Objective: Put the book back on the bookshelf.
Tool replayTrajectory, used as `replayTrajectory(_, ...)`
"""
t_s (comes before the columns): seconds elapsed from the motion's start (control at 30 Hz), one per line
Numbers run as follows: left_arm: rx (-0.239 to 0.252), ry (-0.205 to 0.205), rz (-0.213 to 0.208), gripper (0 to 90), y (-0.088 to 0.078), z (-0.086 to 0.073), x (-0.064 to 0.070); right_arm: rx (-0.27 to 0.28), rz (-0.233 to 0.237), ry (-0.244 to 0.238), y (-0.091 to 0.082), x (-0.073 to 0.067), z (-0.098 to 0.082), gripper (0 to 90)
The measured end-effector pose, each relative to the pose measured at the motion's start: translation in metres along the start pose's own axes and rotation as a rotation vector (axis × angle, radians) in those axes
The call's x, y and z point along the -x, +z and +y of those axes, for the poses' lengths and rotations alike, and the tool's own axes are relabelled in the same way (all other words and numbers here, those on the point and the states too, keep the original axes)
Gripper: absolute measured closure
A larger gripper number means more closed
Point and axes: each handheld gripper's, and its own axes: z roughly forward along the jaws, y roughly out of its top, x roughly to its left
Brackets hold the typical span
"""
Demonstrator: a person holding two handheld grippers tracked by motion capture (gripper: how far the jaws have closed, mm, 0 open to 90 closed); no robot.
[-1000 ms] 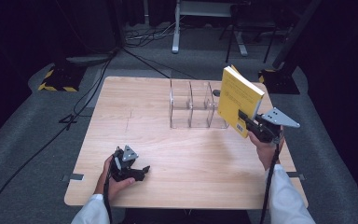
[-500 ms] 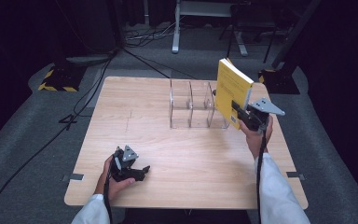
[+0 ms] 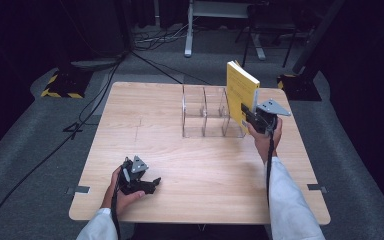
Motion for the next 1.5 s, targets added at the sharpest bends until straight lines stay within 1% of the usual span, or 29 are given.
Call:
replayTrajectory(0.2, 0.002, 0.000, 0.001, 18.0, 0.000, 0.000, 0.000, -0.022, -0.014, 0.004, 0.013, -0.002, -0.004, 76.5)
replayTrajectory(0.23, 0.001, 0.000, 0.002, 18.0, 0.000, 0.000, 0.000, -0.021, -0.019, -0.002, 0.014, -0.002, -0.005, 76.5)
replayTrajectory(0.37, 0.002, 0.001, 0.002, 18.0, 0.000, 0.000, 0.000, -0.029, -0.028, 0.010, 0.021, -0.001, -0.009, 76.5)
replayTrajectory(0.63, 0.002, 0.000, 0.000, 18.0, 0.000, 0.000, 0.000, -0.036, -0.043, 0.010, 0.028, -0.003, -0.014, 76.4)
replayTrajectory(0.83, 0.003, 0.000, 0.001, 18.2, 0.000, 0.000, 0.000, -0.028, -0.046, 0.012, 0.030, -0.008, -0.016, 76.1)
replayTrajectory(0.93, 0.001, 0.002, 0.002, 18.2, 0.000, 0.000, 0.000, -0.024, -0.051, 0.025, 0.028, -0.010, -0.019, 75.9)
replayTrajectory(1.17, 0.002, 0.001, 0.003, 18.2, 0.000, 0.000, 0.000, -0.028, -0.041, 0.054, 0.025, -0.008, -0.028, 75.5)
replayTrajectory(1.27, 0.002, 0.001, 0.003, 18.2, 0.000, 0.000, 0.000, -0.033, -0.036, 0.046, 0.024, -0.007, -0.032, 75.1)
replayTrajectory(1.37, 0.001, 0.000, 0.001, 18.2, 0.000, 0.000, 0.000, -0.054, -0.032, 0.064, 0.024, -0.005, -0.036, 74.1)
replayTrajectory(1.5, 0.002, 0.000, 0.000, 18.1, 0.000, 0.000, 0.000, -0.049, -0.043, 0.074, 0.023, -0.004, -0.040, 73.9)
